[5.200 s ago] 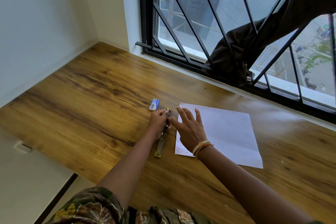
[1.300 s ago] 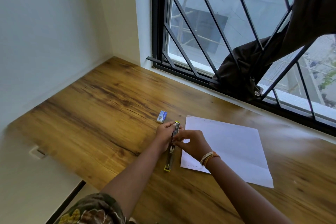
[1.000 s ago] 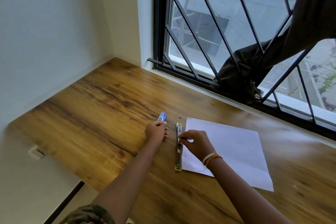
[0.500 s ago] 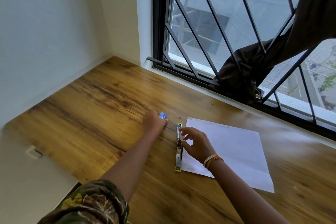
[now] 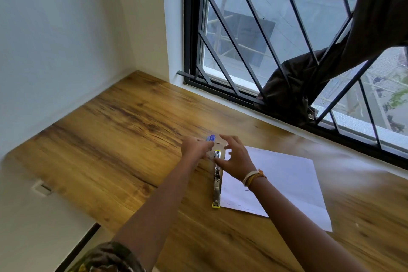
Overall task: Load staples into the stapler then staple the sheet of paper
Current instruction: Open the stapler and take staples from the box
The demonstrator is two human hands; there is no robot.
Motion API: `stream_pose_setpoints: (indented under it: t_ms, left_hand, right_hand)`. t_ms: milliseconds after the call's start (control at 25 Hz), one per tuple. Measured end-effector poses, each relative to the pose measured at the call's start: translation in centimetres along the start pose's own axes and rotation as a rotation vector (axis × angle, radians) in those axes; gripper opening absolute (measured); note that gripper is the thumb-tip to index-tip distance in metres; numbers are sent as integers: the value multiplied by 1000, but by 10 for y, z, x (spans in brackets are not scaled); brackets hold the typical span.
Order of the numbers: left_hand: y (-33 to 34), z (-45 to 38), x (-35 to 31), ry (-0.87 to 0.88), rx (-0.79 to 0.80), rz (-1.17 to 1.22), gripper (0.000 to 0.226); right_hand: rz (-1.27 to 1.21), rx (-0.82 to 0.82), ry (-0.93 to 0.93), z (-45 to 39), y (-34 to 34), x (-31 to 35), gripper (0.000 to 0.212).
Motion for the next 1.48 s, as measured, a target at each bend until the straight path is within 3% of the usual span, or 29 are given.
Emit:
stream_pose_setpoints:
  t_ms: [120, 320, 400, 520, 640, 760, 960, 1240, 1480]
  left_hand:
    - [4, 8, -4, 30, 30, -61, 21]
    - [5, 17, -13, 123, 74, -118, 31]
    - [6, 20, -7, -68, 174, 97, 40]
    - [22, 40, 0, -455, 509, 641, 54]
    - [32, 45, -3, -499, 660, 958, 59]
    - [38, 47, -4, -510, 649, 1074, 54]
    - [33, 43, -2, -510, 550, 928, 51]
    - [24, 38, -2, -389, 502, 678, 50]
    - [23, 37, 0, -388, 498, 723, 52]
  right_hand:
    - [55, 36, -48, -11, 5, 11, 73]
    - [28, -52, -116, -18, -4, 25, 57]
    - [-57, -59, -74, -17, -5, 25, 56]
    - [-294, 17, 102, -16, -4, 19, 62]
    - [-616, 105, 220, -15, -2, 14, 64]
    - [-746, 155, 254, -11, -1, 13, 61]
    - [-645, 232, 273, -14, 1, 16, 56]
    - [-505, 187, 249, -23, -3, 27, 34]
    - [-427, 173, 309, -27, 0, 25, 33]
Point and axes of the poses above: each hand's wrist, its own z-axis away from the middle knuckle, its own y-axis out of the palm, x = y × z, the point moved 7 cm from there along -z, towards the middle knuckle, and after that the axes turned 9 degrees about y, right-handed, at the moved point
